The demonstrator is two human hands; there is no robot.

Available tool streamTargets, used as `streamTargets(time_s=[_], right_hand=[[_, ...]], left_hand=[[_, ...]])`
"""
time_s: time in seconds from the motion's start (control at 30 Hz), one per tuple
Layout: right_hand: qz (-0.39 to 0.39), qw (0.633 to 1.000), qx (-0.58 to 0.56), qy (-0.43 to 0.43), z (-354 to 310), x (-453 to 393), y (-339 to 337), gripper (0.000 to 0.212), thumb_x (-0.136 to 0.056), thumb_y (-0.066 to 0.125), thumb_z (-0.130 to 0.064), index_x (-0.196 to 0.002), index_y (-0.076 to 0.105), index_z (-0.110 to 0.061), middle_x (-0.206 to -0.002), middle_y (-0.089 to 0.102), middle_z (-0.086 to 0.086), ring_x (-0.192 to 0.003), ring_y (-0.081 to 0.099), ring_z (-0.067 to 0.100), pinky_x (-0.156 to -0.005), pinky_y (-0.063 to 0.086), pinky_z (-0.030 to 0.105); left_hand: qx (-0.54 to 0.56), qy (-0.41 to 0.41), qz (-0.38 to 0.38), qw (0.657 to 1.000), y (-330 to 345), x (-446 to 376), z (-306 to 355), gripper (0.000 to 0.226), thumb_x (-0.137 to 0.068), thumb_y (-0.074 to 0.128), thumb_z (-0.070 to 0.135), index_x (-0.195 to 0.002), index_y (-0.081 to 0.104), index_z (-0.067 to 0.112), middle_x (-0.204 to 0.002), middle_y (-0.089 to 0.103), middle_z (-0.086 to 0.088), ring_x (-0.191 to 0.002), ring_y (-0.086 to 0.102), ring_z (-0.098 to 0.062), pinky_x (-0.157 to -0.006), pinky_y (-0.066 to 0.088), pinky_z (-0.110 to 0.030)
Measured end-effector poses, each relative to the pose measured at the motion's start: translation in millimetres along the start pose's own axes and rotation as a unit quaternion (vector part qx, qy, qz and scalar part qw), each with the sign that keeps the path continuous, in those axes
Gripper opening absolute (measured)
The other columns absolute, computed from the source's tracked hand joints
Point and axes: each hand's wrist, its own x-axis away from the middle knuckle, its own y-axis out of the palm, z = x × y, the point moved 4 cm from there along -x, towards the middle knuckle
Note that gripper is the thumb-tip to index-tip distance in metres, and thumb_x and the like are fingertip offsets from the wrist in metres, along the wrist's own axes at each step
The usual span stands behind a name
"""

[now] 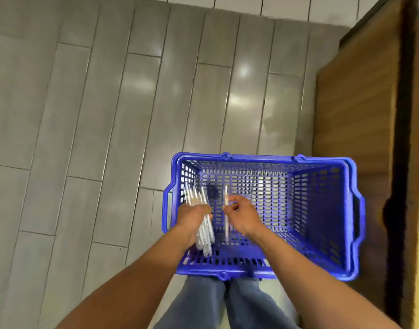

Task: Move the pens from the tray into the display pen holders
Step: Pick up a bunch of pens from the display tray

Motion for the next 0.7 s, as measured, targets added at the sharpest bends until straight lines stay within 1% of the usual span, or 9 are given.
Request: streamTargets(time_s=[0.07, 0.17, 0.23, 0.3, 0.4, 0.47, 0.53, 0.6, 0.7], right_hand=[[-0.015, 1.000, 0.008, 0.007, 30, -53, 21, 0.027, -0.095, 0.059, -0.019, -0.122, 0.056, -0.014, -0.084, 0.060, 0.008, -0.068, 0.053, 0.019, -0.062, 0.044, 0.027], [-0.012, 1.000, 0.016, 0.012, 67, -120, 45, 0.032, -0.095, 0.061, -0.021, -0.126, 0.055, -0.018, -0.084, 0.060, 0.002, -0.065, 0.053, 0.013, -0.056, 0.044, 0.022], [0.006, 1.000, 0.021, 0.004, 82, -154, 56, 0.033, -0.093, 0.061, -0.015, -0.126, 0.056, -0.014, -0.080, 0.058, -0.001, -0.061, 0.051, 0.009, -0.052, 0.041, 0.017], [0.016, 0.999, 0.033, -0.004, 93, -180, 66, 0.033, -0.091, 0.061, -0.011, -0.124, 0.058, -0.011, -0.079, 0.059, 0.001, -0.066, 0.054, 0.014, -0.060, 0.044, 0.023], [0.027, 0.999, 0.035, -0.011, 103, -205, 72, 0.032, -0.089, 0.063, -0.007, -0.120, 0.059, -0.009, -0.087, 0.066, 0.010, -0.076, 0.056, 0.017, -0.067, 0.046, 0.026], [0.040, 0.999, 0.012, -0.016, 107, -214, 74, 0.033, -0.086, 0.062, 0.002, -0.118, 0.060, -0.005, -0.082, 0.065, 0.010, -0.067, 0.055, 0.010, -0.054, 0.041, 0.013], [0.043, 0.999, -0.020, -0.016, 110, -219, 75, 0.036, -0.083, 0.062, 0.010, -0.116, 0.059, -0.002, -0.068, 0.057, 0.003, -0.055, 0.051, 0.002, -0.047, 0.036, 0.006], [0.033, 0.999, -0.027, -0.014, 113, -221, 75, 0.038, -0.083, 0.064, 0.009, -0.117, 0.057, -0.007, -0.063, 0.053, -0.002, -0.054, 0.050, 0.006, -0.047, 0.039, 0.009], [0.021, 0.999, -0.043, -0.012, 116, -221, 72, 0.043, -0.083, 0.069, 0.005, -0.122, 0.057, -0.011, -0.067, 0.056, -0.005, -0.063, 0.055, 0.011, -0.060, 0.049, 0.021]], left_hand=[[-0.029, 0.007, 0.013, 0.999, 22, -55, -12, 0.075, -0.079, 0.076, 0.012, -0.142, 0.038, -0.002, -0.120, 0.055, -0.012, -0.108, 0.056, -0.029, -0.087, 0.046, -0.033], [-0.087, 0.022, 0.027, 0.996, 51, -127, -23, 0.057, -0.077, 0.077, 0.009, -0.126, 0.049, 0.004, -0.101, 0.059, -0.003, -0.085, 0.057, -0.020, -0.070, 0.047, -0.028], [-0.155, 0.030, 0.060, 0.986, 62, -164, -25, 0.042, -0.077, 0.075, 0.011, -0.114, 0.056, 0.002, -0.106, 0.066, -0.012, -0.088, 0.063, -0.027, -0.071, 0.054, -0.033], [-0.224, 0.045, 0.093, 0.969, 70, -191, -27, 0.032, -0.079, 0.070, 0.013, -0.108, 0.061, 0.002, -0.110, 0.068, -0.017, -0.093, 0.066, -0.034, -0.076, 0.057, -0.039], [-0.266, 0.062, 0.124, 0.954, 80, -221, -30, 0.043, -0.080, 0.065, 0.013, -0.122, 0.057, 0.007, -0.118, 0.066, -0.016, -0.105, 0.065, -0.037, -0.084, 0.056, -0.040], [-0.277, 0.073, 0.131, 0.949, 83, -231, -31, 0.051, -0.081, 0.064, 0.014, -0.131, 0.051, 0.012, -0.120, 0.065, -0.016, -0.107, 0.063, -0.036, -0.083, 0.054, -0.038], [-0.289, 0.087, 0.130, 0.944, 83, -238, -30, 0.060, -0.083, 0.065, 0.015, -0.140, 0.045, 0.014, -0.122, 0.064, -0.014, -0.103, 0.064, -0.032, -0.075, 0.052, -0.031], [-0.305, 0.095, 0.134, 0.938, 82, -239, -28, 0.072, -0.084, 0.067, 0.017, -0.149, 0.036, 0.017, -0.125, 0.064, -0.012, -0.092, 0.063, -0.024, -0.064, 0.051, -0.026], [-0.337, 0.102, 0.136, 0.926, 83, -237, -28, 0.077, -0.083, 0.071, 0.022, -0.149, 0.033, 0.014, -0.118, 0.065, -0.010, -0.074, 0.058, -0.019, -0.055, 0.046, -0.024]])
